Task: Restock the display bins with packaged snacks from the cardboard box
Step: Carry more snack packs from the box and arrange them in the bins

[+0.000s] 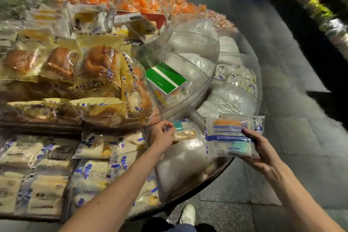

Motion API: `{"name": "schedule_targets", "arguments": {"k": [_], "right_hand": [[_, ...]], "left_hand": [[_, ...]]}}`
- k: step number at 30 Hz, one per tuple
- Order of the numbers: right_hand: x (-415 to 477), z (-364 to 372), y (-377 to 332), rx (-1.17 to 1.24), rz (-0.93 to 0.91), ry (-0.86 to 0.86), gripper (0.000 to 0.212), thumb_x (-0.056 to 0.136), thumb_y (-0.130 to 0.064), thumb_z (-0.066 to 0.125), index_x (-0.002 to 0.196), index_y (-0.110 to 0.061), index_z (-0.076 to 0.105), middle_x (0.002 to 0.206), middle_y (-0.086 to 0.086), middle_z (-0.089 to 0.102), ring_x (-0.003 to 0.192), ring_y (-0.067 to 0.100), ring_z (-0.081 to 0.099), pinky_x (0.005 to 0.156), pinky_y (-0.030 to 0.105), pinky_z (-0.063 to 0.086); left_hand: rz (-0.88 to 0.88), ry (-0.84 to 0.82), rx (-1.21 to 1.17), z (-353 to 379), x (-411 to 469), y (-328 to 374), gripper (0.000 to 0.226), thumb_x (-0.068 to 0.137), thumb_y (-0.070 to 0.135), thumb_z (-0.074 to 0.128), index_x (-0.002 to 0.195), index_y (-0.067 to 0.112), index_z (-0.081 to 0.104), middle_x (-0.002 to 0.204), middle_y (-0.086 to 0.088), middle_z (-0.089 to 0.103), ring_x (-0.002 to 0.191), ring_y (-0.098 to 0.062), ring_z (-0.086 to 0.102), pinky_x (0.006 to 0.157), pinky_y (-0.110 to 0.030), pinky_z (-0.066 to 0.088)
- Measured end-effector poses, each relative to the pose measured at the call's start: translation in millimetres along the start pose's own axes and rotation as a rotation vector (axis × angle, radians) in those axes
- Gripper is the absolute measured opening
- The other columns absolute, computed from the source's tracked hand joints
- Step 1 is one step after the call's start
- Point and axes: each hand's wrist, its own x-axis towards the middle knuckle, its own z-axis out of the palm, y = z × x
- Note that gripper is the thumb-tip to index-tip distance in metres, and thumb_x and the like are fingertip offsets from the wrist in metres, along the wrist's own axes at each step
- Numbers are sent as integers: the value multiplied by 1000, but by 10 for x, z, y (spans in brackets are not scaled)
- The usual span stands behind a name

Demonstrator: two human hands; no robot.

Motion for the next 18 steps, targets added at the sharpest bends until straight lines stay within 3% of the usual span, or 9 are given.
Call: {"name": "schedule_targets", "arguments": {"k": [4, 7, 9, 11, 14, 18], "right_hand": [[36, 51, -102, -50, 16, -25, 35, 86, -19, 57, 114, 1, 64, 104, 24, 74, 84, 33, 75, 60, 45, 62], [120, 101, -131, -79, 35, -13, 37, 85, -19, 59, 116, 0, 63, 106, 24, 73, 85, 34, 75, 62, 46, 61], [167, 159, -127, -108, 47, -19, 37, 84, -20, 60, 115, -1, 63, 107, 24, 73, 87, 34, 75, 63, 47, 62], [213, 219, -107, -141, 53, -25, 37, 83, -20, 60, 115, -1, 63, 108, 24, 73, 90, 34, 75, 65, 49, 62], [259, 275, -66, -152, 67, -32, 37, 88, -17, 59, 121, 0, 60, 111, 25, 72, 92, 36, 74, 67, 49, 61], [278, 285, -37, -154, 103, -38, 32, 98, -17, 54, 125, 0, 58, 110, 26, 72, 90, 36, 74, 66, 47, 61]], "left_hand": [[-77, -10, 12, 220, 256, -187, 19, 90, 8, 69, 86, 27, 66, 105, -7, 65, 96, -30, 68, 82, -54, 59], [-34, -49, 91, 335, 327, -181, 34, 83, 5, 74, 105, 29, 66, 121, -6, 61, 102, -21, 63, 78, -29, 59], [24, -65, 262, 367, 348, -181, 44, 84, 3, 72, 121, 25, 62, 124, 0, 56, 108, -18, 57, 74, -14, 47], [143, -66, 546, 350, 354, -196, 45, 90, 10, 68, 131, 23, 57, 125, 0, 54, 117, -20, 50, 84, -23, 39], [330, -104, 954, 277, 362, -235, 42, 97, 30, 62, 137, 25, 53, 123, -6, 56, 120, -25, 46, 91, -36, 39], [276, -226, 1287, 212, 419, -290, 43, 104, 41, 42, 144, 27, 45, 127, -11, 43, 121, -30, 40, 98, -43, 38]]}}
